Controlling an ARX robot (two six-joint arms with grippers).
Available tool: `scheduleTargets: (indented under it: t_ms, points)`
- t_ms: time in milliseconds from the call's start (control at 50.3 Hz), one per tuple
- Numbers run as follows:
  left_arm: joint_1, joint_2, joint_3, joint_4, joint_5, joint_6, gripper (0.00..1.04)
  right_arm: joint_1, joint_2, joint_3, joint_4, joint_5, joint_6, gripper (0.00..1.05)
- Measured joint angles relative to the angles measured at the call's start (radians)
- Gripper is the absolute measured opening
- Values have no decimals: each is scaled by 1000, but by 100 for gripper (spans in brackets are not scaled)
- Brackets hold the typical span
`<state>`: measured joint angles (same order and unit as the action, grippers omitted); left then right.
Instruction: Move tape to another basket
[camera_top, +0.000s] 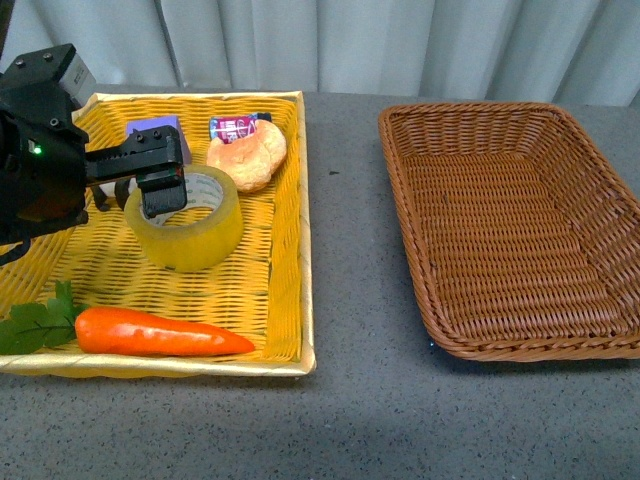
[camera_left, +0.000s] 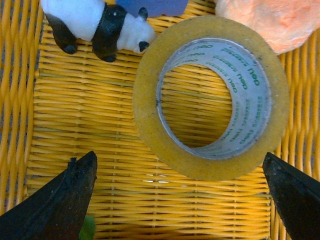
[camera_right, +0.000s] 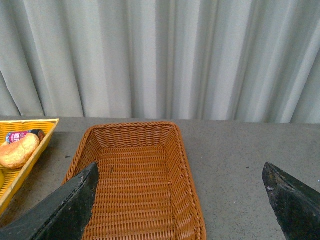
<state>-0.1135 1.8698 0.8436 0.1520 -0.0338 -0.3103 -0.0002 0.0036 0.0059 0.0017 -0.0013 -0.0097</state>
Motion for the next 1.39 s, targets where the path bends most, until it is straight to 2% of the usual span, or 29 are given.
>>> scheduleTargets:
  t_ms: [159, 656, 1034, 1113, 1173, 1391]
  points:
    - [13, 76, 76, -49, 26, -42, 98, 0, 0, 0, 0, 0, 0, 96]
    - [52, 205, 222, -145, -13, -130, 98, 0, 0, 0, 0, 0, 0, 96]
    - [40, 212, 253, -170, -19, -163, 43, 0, 0, 0, 0, 0, 0, 96]
    - [34, 212, 254, -176, -26, -166, 25, 0, 0, 0, 0, 0, 0, 96]
    - [32, 211, 255, -179, -29, -166, 17, 0, 0, 0, 0, 0, 0, 96]
    - [21, 190, 252, -181, -5, -153, 15, 0, 0, 0, 0, 0, 0, 96]
